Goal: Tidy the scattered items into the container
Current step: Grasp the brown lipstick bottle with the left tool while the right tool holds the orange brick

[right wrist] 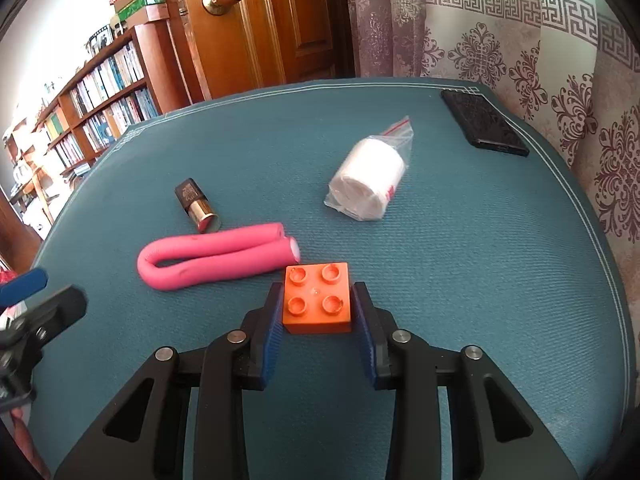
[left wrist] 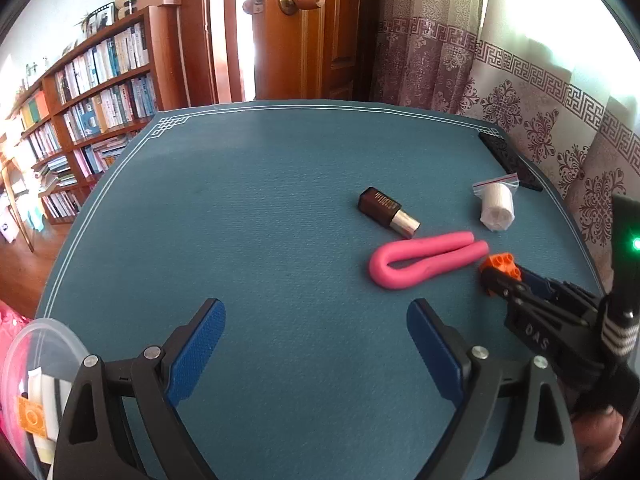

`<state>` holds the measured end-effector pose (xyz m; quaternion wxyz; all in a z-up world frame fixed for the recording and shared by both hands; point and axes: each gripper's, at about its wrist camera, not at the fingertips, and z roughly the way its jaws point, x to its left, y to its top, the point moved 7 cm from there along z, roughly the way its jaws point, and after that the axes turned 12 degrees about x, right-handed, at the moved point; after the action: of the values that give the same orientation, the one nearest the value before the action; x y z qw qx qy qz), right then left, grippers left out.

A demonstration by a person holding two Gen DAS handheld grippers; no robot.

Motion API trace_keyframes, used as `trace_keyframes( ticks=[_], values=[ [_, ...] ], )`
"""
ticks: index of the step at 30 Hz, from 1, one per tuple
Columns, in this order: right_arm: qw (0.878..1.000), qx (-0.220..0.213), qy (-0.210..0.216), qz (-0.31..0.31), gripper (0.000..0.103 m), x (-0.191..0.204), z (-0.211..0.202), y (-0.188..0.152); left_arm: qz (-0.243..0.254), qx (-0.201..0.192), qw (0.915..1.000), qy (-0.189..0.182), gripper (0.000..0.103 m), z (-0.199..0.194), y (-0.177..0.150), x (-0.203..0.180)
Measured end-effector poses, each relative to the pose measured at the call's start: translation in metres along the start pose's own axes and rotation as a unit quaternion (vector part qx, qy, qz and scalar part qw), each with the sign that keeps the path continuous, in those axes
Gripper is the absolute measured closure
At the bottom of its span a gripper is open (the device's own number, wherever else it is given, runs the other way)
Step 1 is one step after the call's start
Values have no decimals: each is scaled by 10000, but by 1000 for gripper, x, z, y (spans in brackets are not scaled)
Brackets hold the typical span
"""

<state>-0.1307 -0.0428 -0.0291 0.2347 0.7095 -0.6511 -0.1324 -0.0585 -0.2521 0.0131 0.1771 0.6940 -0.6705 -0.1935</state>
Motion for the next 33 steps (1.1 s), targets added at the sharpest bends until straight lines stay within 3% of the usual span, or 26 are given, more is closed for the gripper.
trace_keyframes(
  ticks=[21, 26, 33],
  values=[
    [9997, -36, 81, 217, 67, -23, -10, -15, 41, 50, 10000, 65, 9, 43, 52, -28],
    [9998, -90, 33, 176, 67, -22, -10, -15, -142, 181, 9997, -104, 9, 58, 65, -32],
    [9997, -103, 63, 199, 67, -22, -9, -15, -208, 260, 9994, 69, 9, 78, 73, -35]
  ],
)
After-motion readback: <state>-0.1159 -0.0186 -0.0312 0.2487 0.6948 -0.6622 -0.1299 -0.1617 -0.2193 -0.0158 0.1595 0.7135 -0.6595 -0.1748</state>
